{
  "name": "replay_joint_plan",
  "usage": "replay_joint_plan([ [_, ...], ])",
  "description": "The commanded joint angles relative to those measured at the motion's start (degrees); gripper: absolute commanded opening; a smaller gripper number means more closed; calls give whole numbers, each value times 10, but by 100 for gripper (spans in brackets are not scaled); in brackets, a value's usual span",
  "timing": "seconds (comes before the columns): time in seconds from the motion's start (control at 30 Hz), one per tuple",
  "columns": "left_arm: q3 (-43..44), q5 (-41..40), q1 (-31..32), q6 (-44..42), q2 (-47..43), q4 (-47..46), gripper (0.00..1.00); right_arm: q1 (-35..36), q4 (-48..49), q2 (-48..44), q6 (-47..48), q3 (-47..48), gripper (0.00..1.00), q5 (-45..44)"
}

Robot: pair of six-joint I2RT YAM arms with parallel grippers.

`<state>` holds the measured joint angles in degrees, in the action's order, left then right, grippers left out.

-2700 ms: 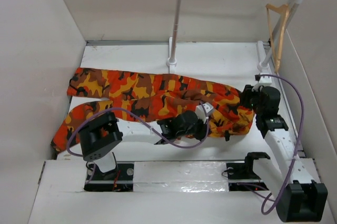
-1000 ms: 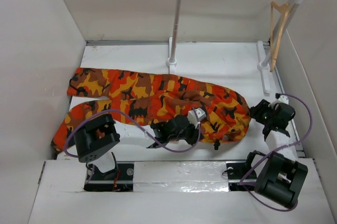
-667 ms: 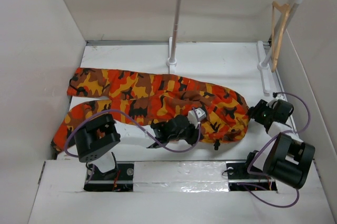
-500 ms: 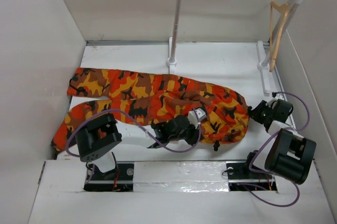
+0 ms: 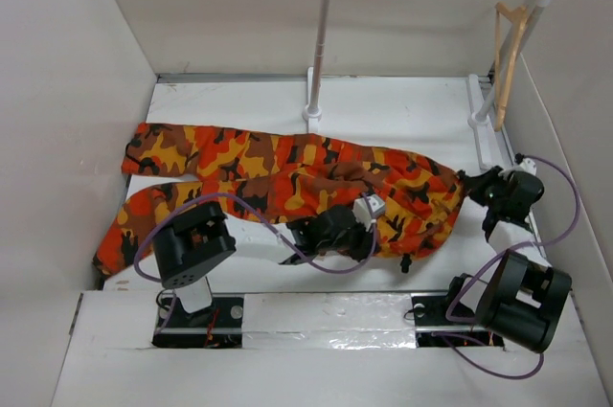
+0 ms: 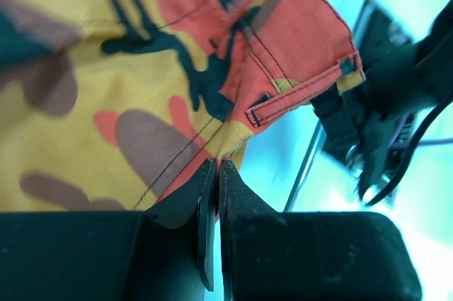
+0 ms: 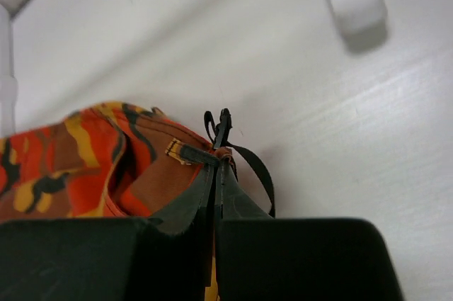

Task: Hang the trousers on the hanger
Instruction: Flatten out the trousers at the center of the board.

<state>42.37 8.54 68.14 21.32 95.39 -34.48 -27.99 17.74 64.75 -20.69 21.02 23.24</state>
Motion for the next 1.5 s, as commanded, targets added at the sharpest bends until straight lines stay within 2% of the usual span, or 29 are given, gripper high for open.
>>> replay_joint_plan([
  [0.0, 66, 53, -1, -11, 29, -35, 0, 6, 84, -4, -30, 72, 0, -72],
  [0.13, 194, 140, -1, -10, 110, -11, 0, -11, 124, 63, -51, 113, 0, -130],
  [0.23, 281, 176, 5, 1, 185, -1, 0, -18, 147, 116, -65, 153, 0, -127],
  [0.4, 412, 162, 18, -12, 288, 55, 0, -23, 152, 254, -75, 243, 0, -91],
  [0.53, 520, 111, 18, -20, 336, 93, 5, -23, 161, 328, -81, 322, 0, -52],
  [0.63, 565, 106, 13, -17, 363, 113, 18, -18, 146, 357, -79, 351, 0, -55],
  [0.67, 571, 105, 13, -19, 367, 119, 29, -13, 140, 360, -79, 360, 0, -58],
  [0.73, 553, 95, 13, -26, 361, 126, 42, -13, 137, 363, -80, 366, 0, -59],
  [0.77, 534, 90, 7, -29, 343, 121, 51, -13, 132, 361, -80, 366, 5, -59],
  [0.8, 515, 81, -1, -29, 330, 105, 54, -13, 127, 357, -81, 367, 12, -55],
  [0.83, 472, 69, -7, -26, 316, 100, 54, -13, 108, 353, -77, 370, 19, -29],
  [0.87, 446, 64, -15, -24, 284, 89, 54, -13, 102, 335, -78, 368, 35, -22],
  [0.9, 419, 57, -33, -18, 263, 65, 54, -13, 105, 323, -80, 353, 43, -21],
  [0.93, 367, 36, -42, -16, 222, 56, 54, -13, 109, 298, -81, 344, 56, -22],
  [0.97, 340, 25, -53, -15, 199, 49, 54, -4, 107, 283, -80, 335, 62, -25],
  [1.0, 316, 15, -65, -8, 175, 36, 54, -4, 104, 273, -78, 316, 66, -29],
  [1.1, 207, -54, -114, 6, 69, 30, 52, 6, 123, 228, -83, 266, 67, -27],
  [1.13, 180, -107, -128, 23, 44, 36, 52, 7, 131, 217, -89, 224, 67, -28],
  [1.17, 127, -128, -156, 35, -9, 45, 49, 7, 152, 205, -92, 201, 67, -24],
  [1.2, 72, -169, -186, 65, -37, 52, 48, 7, 177, 184, -97, 159, 60, -18],
  [1.23, 71, -187, -187, 82, -62, 57, 48, 7, 178, 173, -100, 141, 60, -18],
  [1.3, 5, -222, -236, 114, -133, 86, 47, 16, 202, 153, -102, 109, 43, -5],
  [1.33, -13, -259, -251, 127, -151, 99, 46, 24, 206, 134, -104, 97, 27, -1],
  [1.37, -40, -274, -286, 157, -186, 116, 45, 48, 201, 125, -104, 82, 1, 3],
  [1.47, -88, -305, -342, 212, -252, 172, 38, 99, 201, 96, -109, 64, 0, 19],
])
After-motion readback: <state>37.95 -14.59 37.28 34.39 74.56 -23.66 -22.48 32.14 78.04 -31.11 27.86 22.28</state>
